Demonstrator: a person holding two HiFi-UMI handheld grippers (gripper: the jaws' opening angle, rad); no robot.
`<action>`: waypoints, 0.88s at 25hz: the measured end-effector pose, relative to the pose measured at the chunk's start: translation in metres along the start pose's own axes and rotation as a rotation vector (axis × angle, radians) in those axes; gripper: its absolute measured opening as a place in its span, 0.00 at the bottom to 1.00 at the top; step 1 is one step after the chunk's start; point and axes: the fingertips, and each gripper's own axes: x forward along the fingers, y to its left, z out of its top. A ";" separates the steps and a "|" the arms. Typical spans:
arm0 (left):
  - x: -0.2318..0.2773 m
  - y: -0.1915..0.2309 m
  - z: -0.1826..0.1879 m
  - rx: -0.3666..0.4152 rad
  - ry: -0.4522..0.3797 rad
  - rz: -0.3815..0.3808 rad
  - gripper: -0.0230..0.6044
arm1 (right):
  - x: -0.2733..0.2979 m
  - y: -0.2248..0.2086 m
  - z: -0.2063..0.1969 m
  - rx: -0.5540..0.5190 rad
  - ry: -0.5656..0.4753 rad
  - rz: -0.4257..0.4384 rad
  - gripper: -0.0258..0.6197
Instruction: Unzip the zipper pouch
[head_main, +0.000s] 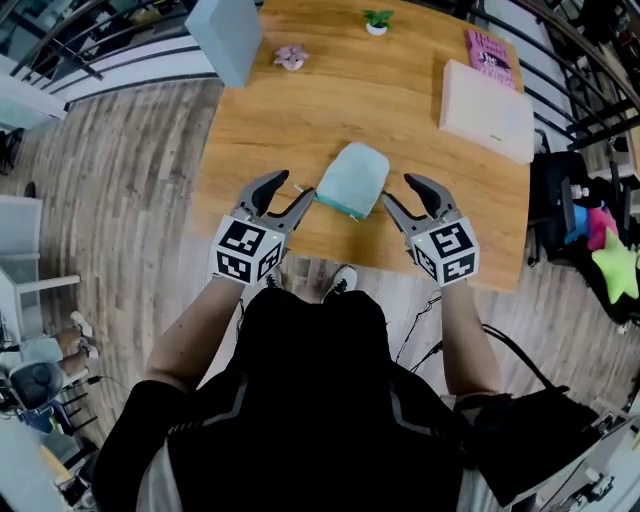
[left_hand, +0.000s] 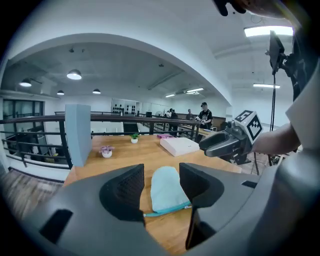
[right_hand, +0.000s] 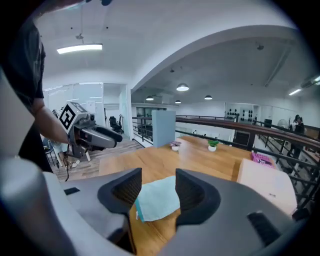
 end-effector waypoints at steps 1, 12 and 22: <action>0.001 -0.001 -0.011 -0.009 0.024 0.004 0.41 | 0.005 0.004 -0.011 0.003 0.020 0.020 0.38; 0.025 -0.019 -0.091 -0.068 0.164 -0.026 0.35 | 0.053 0.029 -0.112 -0.052 0.222 0.190 0.34; 0.040 -0.024 -0.154 -0.062 0.276 -0.003 0.36 | 0.084 0.048 -0.161 -0.155 0.306 0.276 0.29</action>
